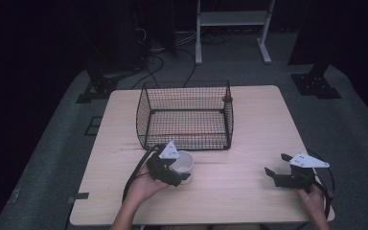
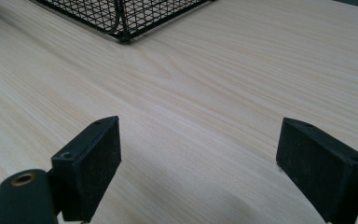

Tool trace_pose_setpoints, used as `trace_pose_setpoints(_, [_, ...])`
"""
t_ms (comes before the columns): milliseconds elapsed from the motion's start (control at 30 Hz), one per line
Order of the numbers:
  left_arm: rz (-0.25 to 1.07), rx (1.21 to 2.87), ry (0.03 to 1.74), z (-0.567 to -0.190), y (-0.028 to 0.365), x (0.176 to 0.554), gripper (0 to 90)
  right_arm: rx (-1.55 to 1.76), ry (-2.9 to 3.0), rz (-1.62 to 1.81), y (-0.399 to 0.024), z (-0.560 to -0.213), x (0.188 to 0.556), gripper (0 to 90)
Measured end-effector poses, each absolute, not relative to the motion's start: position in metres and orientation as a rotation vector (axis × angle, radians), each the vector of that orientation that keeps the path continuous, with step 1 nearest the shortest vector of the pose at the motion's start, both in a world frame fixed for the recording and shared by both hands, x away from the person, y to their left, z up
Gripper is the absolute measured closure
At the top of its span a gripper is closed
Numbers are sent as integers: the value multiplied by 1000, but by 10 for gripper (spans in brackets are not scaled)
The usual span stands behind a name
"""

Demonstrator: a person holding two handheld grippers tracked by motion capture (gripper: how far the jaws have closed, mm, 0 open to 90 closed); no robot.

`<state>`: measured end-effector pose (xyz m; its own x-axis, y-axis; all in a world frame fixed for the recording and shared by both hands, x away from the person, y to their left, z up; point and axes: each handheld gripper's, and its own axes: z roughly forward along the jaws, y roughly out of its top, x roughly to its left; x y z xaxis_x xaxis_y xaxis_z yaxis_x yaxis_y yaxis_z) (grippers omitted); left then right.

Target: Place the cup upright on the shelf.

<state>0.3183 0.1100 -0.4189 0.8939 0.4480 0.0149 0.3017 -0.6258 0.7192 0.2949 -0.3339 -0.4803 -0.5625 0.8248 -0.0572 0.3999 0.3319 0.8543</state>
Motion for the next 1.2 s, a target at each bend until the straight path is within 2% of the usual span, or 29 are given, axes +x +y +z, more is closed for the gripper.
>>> trace_pose_setpoints(1200, [245,2278,434,-361,100,328,211,1087,2104,1156,-335,-480,295,131])
